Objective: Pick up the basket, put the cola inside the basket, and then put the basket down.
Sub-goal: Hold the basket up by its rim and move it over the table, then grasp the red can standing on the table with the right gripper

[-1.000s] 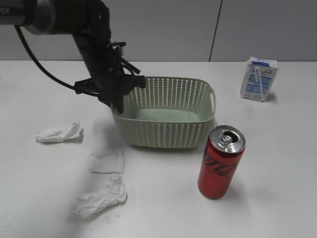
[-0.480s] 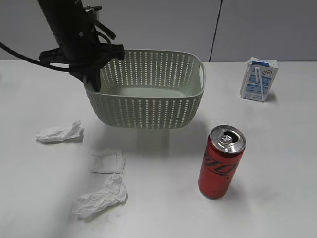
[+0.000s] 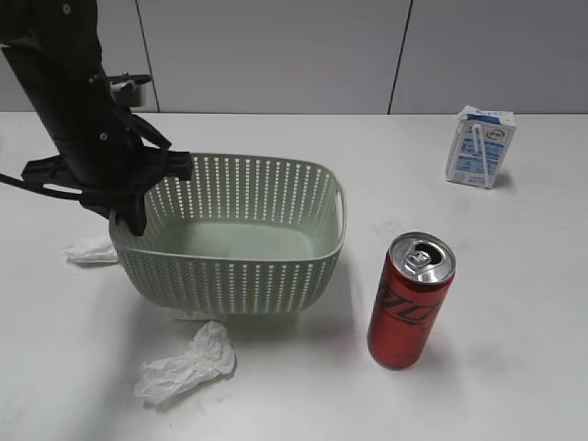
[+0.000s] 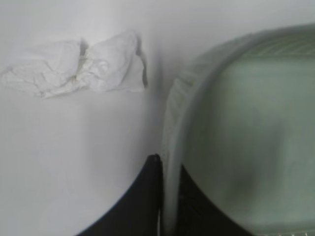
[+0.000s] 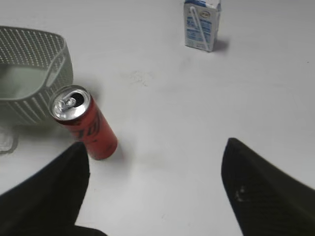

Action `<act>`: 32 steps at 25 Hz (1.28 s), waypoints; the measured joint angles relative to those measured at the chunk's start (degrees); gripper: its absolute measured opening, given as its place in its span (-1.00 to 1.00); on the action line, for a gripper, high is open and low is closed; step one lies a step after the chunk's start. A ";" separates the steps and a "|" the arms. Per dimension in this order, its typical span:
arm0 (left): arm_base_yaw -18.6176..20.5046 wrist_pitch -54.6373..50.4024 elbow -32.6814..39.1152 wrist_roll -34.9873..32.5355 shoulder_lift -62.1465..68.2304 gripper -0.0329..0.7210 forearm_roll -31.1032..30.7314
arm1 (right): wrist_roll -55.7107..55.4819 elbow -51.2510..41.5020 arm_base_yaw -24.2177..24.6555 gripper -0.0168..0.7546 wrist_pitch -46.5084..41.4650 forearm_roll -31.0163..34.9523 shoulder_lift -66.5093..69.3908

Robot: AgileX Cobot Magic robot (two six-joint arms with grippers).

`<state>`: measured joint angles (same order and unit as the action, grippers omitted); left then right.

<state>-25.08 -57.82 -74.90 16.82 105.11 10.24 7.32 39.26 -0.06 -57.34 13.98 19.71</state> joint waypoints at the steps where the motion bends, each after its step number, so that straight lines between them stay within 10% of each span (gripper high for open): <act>1: 0.00 0.47 0.73 -0.42 0.00 -0.92 0.00 | 0.44 1.65 0.00 0.70 -0.26 1.06 2.95; 7: 0.00 3.06 1.32 -4.99 0.00 -0.92 4.54 | 3.32 8.05 -5.44 0.78 1.80 9.49 17.26; 21: 3.55 4.91 1.59 -7.11 0.00 -0.92 6.45 | -10.24 20.05 -28.08 0.79 -1.72 -6.94 50.43; 32: 3.55 4.61 1.59 -7.28 0.00 -0.92 6.89 | -23.07 22.96 -33.18 0.79 3.48 -9.17 68.43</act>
<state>-21.52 -53.21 -73.31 9.55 105.11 17.12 -15.75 62.22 -33.24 -53.86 4.81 88.15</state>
